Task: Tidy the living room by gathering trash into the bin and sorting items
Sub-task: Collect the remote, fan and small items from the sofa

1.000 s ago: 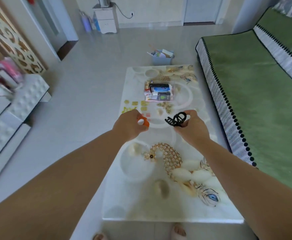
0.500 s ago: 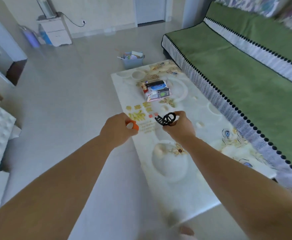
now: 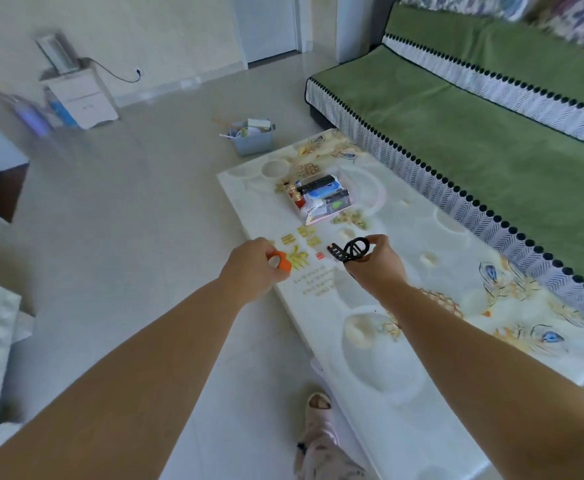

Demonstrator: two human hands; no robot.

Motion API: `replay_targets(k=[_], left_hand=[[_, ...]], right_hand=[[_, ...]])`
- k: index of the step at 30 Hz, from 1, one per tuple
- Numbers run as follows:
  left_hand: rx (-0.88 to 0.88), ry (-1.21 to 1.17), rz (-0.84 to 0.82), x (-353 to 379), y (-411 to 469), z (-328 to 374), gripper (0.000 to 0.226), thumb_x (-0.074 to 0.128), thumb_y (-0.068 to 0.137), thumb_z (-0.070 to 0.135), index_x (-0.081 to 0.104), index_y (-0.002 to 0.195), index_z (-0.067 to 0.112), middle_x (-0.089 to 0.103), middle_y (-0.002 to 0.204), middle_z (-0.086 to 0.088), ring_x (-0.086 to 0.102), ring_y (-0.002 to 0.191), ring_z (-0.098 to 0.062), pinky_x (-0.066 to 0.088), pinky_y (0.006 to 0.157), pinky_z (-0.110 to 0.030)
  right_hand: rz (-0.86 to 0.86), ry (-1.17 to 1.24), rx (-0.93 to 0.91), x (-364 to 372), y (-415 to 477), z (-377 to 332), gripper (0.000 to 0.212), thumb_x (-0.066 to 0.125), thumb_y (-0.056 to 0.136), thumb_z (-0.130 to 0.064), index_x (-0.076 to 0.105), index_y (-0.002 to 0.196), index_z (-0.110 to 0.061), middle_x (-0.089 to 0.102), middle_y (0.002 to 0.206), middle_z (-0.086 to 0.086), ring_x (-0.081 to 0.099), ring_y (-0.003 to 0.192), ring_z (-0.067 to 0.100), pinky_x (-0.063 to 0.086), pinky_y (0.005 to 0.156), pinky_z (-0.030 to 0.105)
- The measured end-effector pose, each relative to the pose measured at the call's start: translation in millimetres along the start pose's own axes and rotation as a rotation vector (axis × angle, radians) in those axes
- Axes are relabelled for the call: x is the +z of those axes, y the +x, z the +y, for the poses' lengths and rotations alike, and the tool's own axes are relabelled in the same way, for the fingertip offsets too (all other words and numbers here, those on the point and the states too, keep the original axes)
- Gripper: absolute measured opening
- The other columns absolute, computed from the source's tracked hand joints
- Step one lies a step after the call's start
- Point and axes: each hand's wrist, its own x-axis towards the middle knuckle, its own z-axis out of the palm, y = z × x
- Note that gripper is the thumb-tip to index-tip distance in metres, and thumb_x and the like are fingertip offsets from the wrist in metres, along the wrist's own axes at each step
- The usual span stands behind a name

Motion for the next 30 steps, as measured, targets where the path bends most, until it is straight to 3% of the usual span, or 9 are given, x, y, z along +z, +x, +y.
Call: replay_targets(k=[5,9,12,15,17,21,27,30], left_hand=[[-0.016,0.004,-0.066,-22,78,-5,0.036,0.073,0.078,0.034,0.062,0.107,0.015,0.066,0.100,-0.003,0.062,0.095,-0.021,0.052,0.082,-0.034],[-0.036,-0.025,-0.059,-47,131,-8,0.038,0.074,0.077,0.033,0.062,0.108,0.015,0.066,0.101,-0.002,0.062,0.096,-0.020,0.053,0.085,-0.037],[-0.032,-0.014,-0.057,-64,175,-15,0.037,0.075,0.077,0.030,0.062,0.108,0.015,0.066,0.103,-0.003,0.061,0.097,-0.021,0.052,0.086,-0.038],[0.007,0.016,-0.103,-74,216,-25,0.035,0.072,0.080,0.030,0.061,0.109,0.014,0.065,0.105,-0.003,0.060,0.098,-0.021,0.051,0.087,-0.037],[0.042,0.032,-0.128,-78,243,-33,0.033,0.070,0.081,0.031,0.061,0.107,0.013,0.064,0.104,-0.003,0.060,0.098,-0.021,0.050,0.085,-0.036],[0.133,0.024,-0.200,-93,315,-48,0.030,0.070,0.081,0.030,0.061,0.104,0.013,0.064,0.103,-0.004,0.060,0.095,-0.022,0.047,0.078,-0.031],[0.262,0.082,-0.379,-108,408,-60,0.023,0.070,0.080,0.030,0.062,0.091,0.011,0.059,0.085,-0.004,0.053,0.077,-0.021,0.042,0.068,-0.029],[0.311,0.121,-0.474,-105,440,-60,0.019,0.070,0.079,0.027,0.062,0.087,0.011,0.058,0.083,-0.005,0.050,0.074,-0.021,0.041,0.067,-0.028]], right_hand=[[-0.042,0.049,0.081,24,58,-31,0.057,0.071,0.076,-0.027,0.039,0.123,-0.024,0.068,0.104,0.004,0.064,0.085,0.021,0.046,0.056,0.027],[-0.046,0.020,0.102,34,103,-64,0.061,0.074,0.068,-0.025,0.039,0.117,-0.024,0.067,0.101,0.002,0.067,0.085,0.023,0.056,0.071,0.037],[-0.019,0.011,0.120,46,136,-88,0.061,0.073,0.072,-0.023,0.039,0.122,-0.018,0.060,0.100,0.003,0.060,0.080,0.022,0.047,0.054,0.028],[0.014,0.047,0.190,60,166,-97,0.057,0.071,0.075,-0.019,0.038,0.121,-0.015,0.058,0.099,0.005,0.055,0.067,0.016,0.037,0.047,0.023],[0.041,0.055,0.252,72,181,-97,0.052,0.070,0.076,-0.017,0.037,0.117,-0.015,0.059,0.094,0.006,0.053,0.059,0.013,0.038,0.047,0.024],[0.133,0.095,0.365,103,219,-108,0.056,0.071,0.076,-0.017,0.038,0.121,-0.010,0.064,0.093,0.009,0.059,0.065,0.016,0.039,0.048,0.024],[0.266,0.202,0.604,155,259,-138,0.052,0.069,0.078,-0.018,0.035,0.116,-0.009,0.051,0.072,0.003,0.053,0.061,0.018,0.043,0.045,0.026],[0.307,0.260,0.700,178,273,-148,0.052,0.072,0.076,-0.019,0.035,0.110,-0.009,0.048,0.073,0.002,0.065,0.077,0.027,0.053,0.057,0.037]])
